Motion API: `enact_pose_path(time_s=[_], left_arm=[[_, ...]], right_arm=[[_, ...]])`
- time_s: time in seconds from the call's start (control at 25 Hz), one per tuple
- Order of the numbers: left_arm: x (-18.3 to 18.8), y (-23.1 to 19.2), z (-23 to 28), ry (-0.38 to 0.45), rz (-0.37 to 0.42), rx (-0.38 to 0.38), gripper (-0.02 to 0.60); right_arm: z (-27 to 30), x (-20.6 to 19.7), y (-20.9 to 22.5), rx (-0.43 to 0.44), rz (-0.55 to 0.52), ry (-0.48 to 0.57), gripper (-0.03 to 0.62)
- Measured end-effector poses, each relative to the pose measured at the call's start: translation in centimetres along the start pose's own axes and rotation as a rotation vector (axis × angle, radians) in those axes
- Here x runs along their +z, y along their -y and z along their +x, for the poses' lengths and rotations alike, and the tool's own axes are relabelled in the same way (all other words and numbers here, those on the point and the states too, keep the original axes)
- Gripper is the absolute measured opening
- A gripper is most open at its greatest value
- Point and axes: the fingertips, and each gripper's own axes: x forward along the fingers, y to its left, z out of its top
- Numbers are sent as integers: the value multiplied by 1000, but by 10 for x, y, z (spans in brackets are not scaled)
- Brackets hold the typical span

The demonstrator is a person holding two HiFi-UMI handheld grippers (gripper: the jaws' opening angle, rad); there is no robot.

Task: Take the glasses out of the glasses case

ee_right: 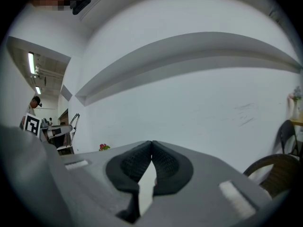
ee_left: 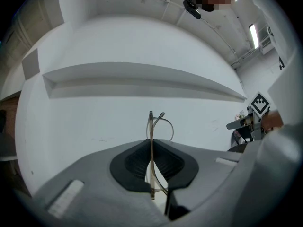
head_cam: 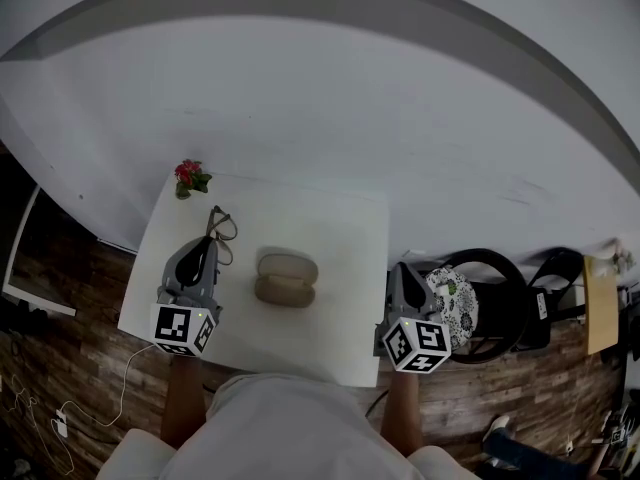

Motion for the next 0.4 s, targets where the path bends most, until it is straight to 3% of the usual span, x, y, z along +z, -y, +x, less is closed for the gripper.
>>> enact_pose_path(time_s=[0.4], left_arm=[[-1,-5,0,-4,2,9,23]], right_arm=[[2,7,1,-1,14,16,3]])
